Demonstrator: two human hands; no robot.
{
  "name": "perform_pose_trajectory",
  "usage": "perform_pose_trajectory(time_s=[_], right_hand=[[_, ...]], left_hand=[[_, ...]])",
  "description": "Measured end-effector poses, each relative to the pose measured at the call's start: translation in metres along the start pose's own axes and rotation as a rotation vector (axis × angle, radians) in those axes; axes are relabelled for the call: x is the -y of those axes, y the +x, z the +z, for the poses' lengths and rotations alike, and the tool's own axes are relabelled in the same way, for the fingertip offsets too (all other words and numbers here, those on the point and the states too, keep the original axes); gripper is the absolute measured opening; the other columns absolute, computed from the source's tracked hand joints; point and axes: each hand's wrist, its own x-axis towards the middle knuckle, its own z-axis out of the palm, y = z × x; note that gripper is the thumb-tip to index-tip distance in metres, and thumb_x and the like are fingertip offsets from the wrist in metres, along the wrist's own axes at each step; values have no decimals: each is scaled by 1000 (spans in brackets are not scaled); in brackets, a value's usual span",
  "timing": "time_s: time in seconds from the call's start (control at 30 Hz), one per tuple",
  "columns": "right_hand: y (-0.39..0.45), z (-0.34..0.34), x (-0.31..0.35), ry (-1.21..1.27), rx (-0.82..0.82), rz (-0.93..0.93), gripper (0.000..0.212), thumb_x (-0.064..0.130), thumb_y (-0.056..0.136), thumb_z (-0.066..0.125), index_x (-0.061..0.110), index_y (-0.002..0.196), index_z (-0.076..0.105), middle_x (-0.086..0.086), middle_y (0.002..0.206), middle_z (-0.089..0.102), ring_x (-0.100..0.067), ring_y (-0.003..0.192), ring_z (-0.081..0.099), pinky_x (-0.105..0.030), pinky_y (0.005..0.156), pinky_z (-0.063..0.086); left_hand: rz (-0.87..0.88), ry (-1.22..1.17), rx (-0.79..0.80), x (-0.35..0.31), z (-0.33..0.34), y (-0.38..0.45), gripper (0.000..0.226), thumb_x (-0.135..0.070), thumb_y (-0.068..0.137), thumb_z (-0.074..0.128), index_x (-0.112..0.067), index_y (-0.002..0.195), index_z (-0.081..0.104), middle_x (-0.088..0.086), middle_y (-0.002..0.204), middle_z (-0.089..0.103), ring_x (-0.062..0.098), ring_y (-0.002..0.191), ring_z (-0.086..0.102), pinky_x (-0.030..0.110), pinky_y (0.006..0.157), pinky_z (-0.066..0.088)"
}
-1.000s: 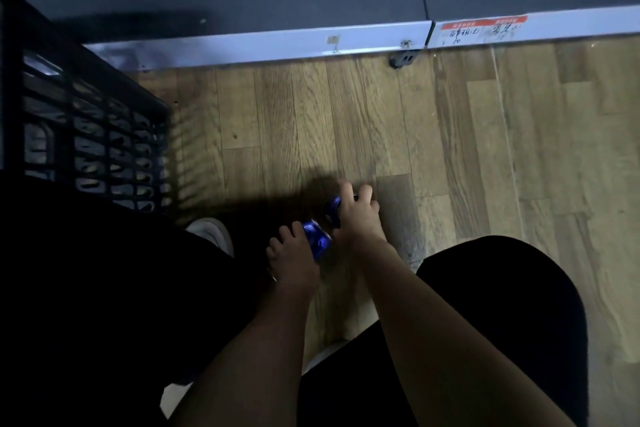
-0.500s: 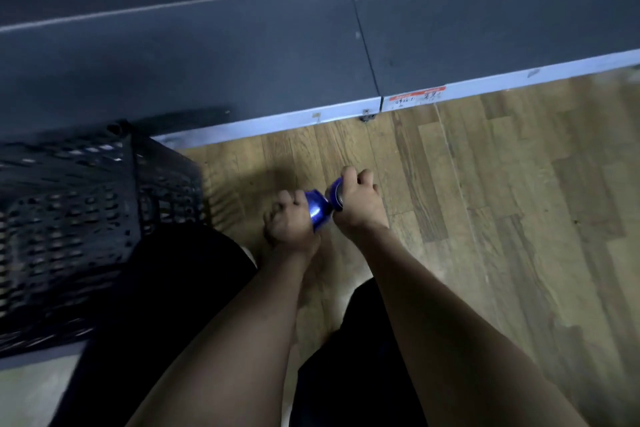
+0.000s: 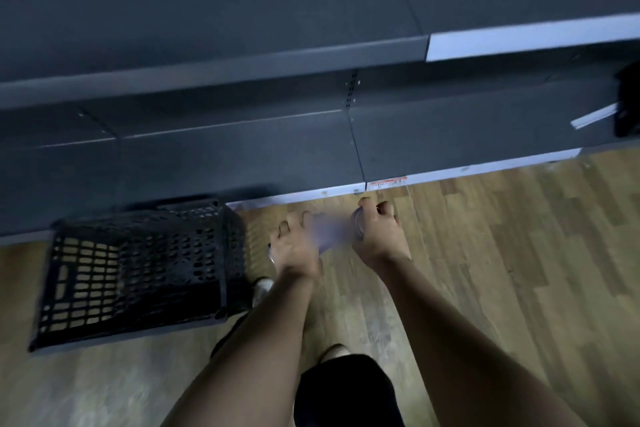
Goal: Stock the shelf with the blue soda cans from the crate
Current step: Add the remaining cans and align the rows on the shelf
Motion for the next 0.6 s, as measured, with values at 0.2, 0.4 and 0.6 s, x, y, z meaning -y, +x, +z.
perform_pose_trajectory(time_s=[0.2, 0.4, 0.6], right_hand=[[-48, -77, 43, -52, -121, -68, 62, 13, 82, 60, 17, 137, 31, -11, 133, 33, -35, 119, 40, -34, 89, 43], [-81, -132, 77, 17, -237, -123, 61, 22, 85, 61, 23, 138, 30, -9, 133, 32, -32, 118, 37, -35, 82, 44], [-99, -198, 108, 133, -397, -197, 73, 26, 83, 66, 35, 145, 28, -10, 133, 36, -33, 116, 41, -36, 89, 44]], left_hand=[[-24, -30, -138, -6, -90, -38, 71, -31, 76, 68, -14, 133, 29, 11, 127, 37, 26, 114, 46, 32, 96, 33], [-59, -116, -284, -7, -162, -61, 75, -39, 74, 69, -16, 132, 28, 9, 127, 38, 25, 115, 45, 33, 95, 33], [-105, -190, -469, 9, -238, -72, 73, -41, 72, 71, -16, 128, 32, 9, 125, 41, 26, 114, 47, 34, 95, 34]])
